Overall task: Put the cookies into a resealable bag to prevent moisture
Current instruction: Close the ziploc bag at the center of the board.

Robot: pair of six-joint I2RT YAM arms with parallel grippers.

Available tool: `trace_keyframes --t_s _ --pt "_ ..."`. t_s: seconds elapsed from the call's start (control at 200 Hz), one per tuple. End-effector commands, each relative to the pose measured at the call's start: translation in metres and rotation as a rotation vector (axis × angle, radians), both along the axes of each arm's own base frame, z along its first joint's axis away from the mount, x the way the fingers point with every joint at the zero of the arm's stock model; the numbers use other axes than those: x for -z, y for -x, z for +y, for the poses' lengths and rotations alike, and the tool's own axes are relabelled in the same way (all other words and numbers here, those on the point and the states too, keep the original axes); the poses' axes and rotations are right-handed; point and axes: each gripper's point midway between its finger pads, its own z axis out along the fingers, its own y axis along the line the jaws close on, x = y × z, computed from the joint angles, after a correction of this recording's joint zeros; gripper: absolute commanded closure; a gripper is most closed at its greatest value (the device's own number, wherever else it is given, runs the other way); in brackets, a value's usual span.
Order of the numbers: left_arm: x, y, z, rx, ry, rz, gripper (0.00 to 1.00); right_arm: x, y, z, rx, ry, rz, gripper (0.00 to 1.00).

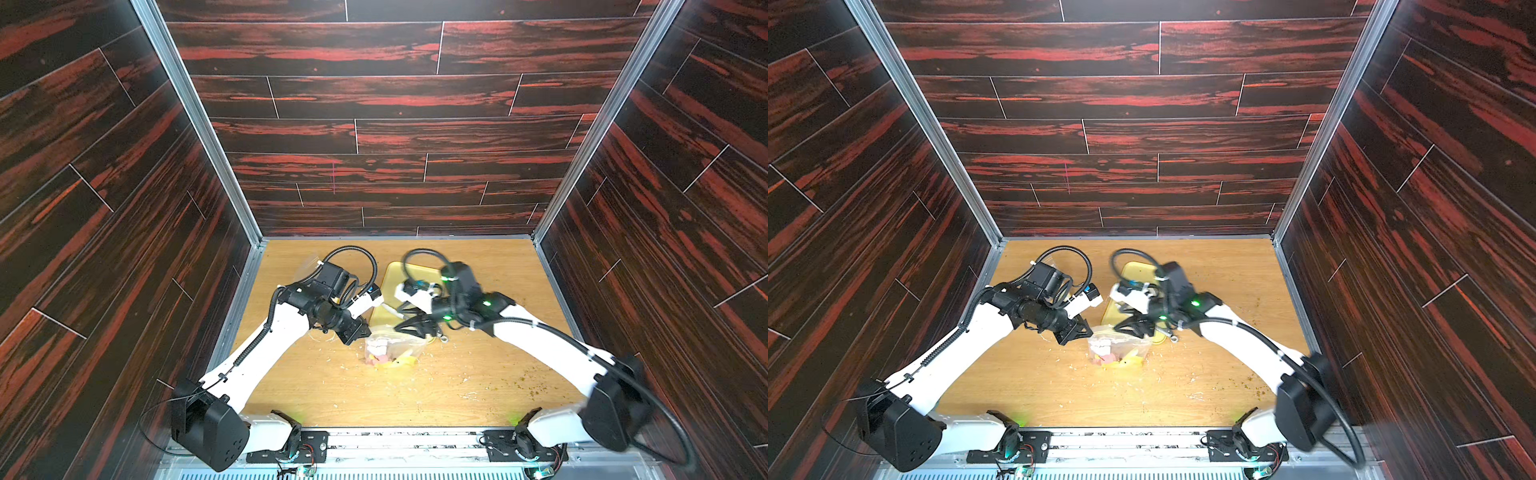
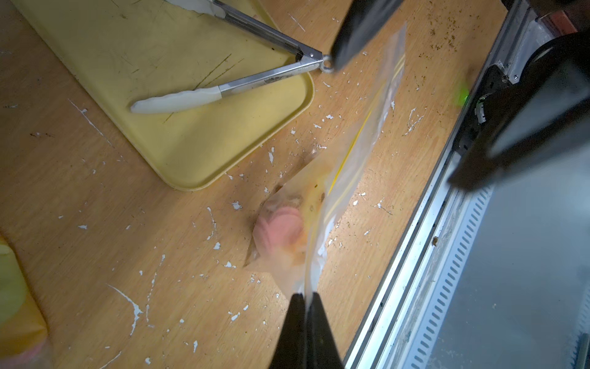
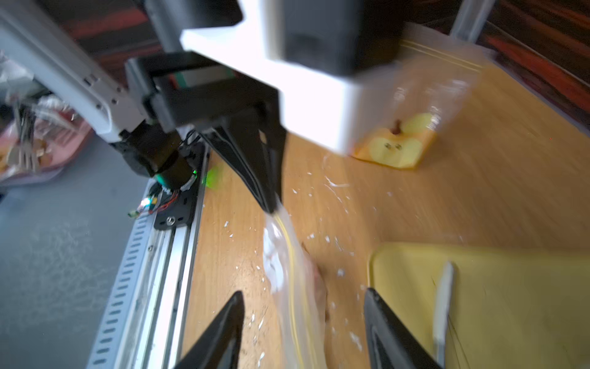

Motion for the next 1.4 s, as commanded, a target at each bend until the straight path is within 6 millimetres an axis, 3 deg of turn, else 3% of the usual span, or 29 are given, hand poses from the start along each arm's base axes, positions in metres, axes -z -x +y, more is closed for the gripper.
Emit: trace_keyframes --t_s 0.0,0.195,0.366,0.516,0.686,0.872,0.937,1.047,1.097,1.152,1.278,1.328,1.393 --pt "-0.009 0.004 0.000 0.022 0.030 0.001 1.00 0.025 0.015 0.000 -0.108 0.094 0.059 0.46" --pt "-0.010 0.000 0.004 0.006 0.051 0.002 1.00 0.033 0.026 0.010 -0.175 0.109 0.109 0.52" --pt "-0.013 0.002 0.002 0.014 0.069 0.002 1.00 0.043 0.022 0.013 -0.173 0.141 0.137 0.68" --pt "-0.012 0.002 0.003 0.010 0.069 0.002 1.00 0.043 0.018 0.016 -0.170 0.143 0.125 0.77" --pt "-0.011 0.002 0.004 0.007 0.062 0.002 1.00 0.044 0.015 0.016 -0.157 0.158 0.132 1.00" --pt "-0.007 0.002 0.007 0.002 0.044 0.007 1.00 0.047 0.010 0.008 -0.104 0.190 0.114 1.00" --pt "-0.007 0.002 0.008 0.000 0.040 0.005 1.00 0.048 0.007 0.003 -0.072 0.199 0.107 0.89" --pt "-0.007 0.002 0.008 0.001 0.039 0.004 1.00 0.049 0.003 -0.007 -0.032 0.202 0.125 0.87" --pt "-0.007 0.002 0.009 -0.001 0.038 0.002 1.00 0.049 0.003 -0.011 -0.019 0.202 0.127 0.88" --pt "-0.007 0.003 0.008 0.000 0.037 0.004 1.00 0.051 0.003 -0.014 -0.010 0.208 0.138 1.00" --pt "-0.006 0.002 0.009 -0.001 0.030 0.000 1.00 0.050 0.002 -0.019 0.009 0.206 0.148 1.00" --pt "-0.006 0.002 0.010 -0.004 0.028 -0.001 1.00 0.049 0.002 -0.021 0.019 0.200 0.137 0.90" --pt "-0.006 0.002 0.010 -0.004 0.026 0.000 1.00 0.048 0.002 -0.023 0.029 0.195 0.134 0.86"
